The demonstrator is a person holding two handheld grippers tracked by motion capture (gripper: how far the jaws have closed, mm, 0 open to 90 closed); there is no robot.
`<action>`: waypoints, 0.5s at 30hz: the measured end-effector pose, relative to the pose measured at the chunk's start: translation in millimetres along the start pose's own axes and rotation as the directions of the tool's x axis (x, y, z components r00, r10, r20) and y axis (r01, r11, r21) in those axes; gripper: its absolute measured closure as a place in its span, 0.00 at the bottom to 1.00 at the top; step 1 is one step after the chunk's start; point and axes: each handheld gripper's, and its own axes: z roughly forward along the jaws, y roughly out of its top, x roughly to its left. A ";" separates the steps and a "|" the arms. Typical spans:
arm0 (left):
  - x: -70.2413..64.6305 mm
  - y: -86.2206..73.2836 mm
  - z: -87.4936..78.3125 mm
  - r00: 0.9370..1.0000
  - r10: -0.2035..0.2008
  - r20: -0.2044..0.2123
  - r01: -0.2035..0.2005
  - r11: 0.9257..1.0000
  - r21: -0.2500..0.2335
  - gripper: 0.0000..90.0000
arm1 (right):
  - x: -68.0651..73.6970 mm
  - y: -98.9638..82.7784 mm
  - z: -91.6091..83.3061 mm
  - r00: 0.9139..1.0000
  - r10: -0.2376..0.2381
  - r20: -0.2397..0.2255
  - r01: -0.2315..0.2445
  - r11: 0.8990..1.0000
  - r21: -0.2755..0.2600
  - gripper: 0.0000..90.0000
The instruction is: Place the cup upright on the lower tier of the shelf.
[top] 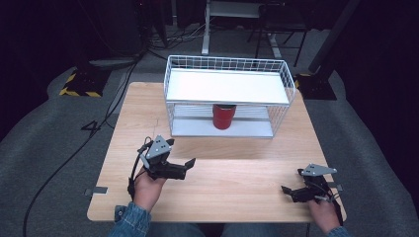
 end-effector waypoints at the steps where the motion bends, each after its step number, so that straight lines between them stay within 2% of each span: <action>1: -0.2 -2.4 -1.9 1.000 0.007 -0.001 -0.007 1.000 0.006 0.00 | 0.0 0.0 0.0 1.000 0.000 0.000 0.000 1.000 0.000 0.00; 5: -4.1 -15.8 -10.3 0.999 0.045 -0.007 -0.044 0.997 0.059 0.00 | 0.0 0.0 0.0 1.000 0.000 0.000 0.000 1.000 0.000 0.00; 7: -7.9 -22.0 -13.4 0.996 0.087 -0.029 -0.084 0.992 0.097 0.01 | 0.1 -0.2 -0.1 1.000 0.000 -0.001 0.000 1.000 -0.001 0.00; 9: -11.0 -27.2 -15.0 0.993 0.108 -0.042 -0.102 0.987 0.124 0.02 | 0.1 -0.3 -0.1 1.000 -0.001 -0.001 0.001 1.000 -0.001 0.00; 11: -12.7 -32.6 -15.7 0.993 0.111 -0.048 -0.103 0.983 0.153 0.02 | 0.0 -0.3 -0.2 1.000 -0.002 -0.001 0.002 1.000 -0.001 0.00; 14: -9.9 -48.6 -14.3 0.994 0.084 -0.067 -0.069 0.976 0.204 0.07 | 0.1 -0.3 -0.2 1.000 -0.002 -0.001 0.002 1.000 -0.001 0.00; 15: -9.9 -48.6 -14.3 0.994 0.084 -0.067 -0.069 0.976 0.204 0.07 | 0.1 -0.3 -0.2 1.000 -0.002 -0.001 0.002 1.000 -0.001 0.00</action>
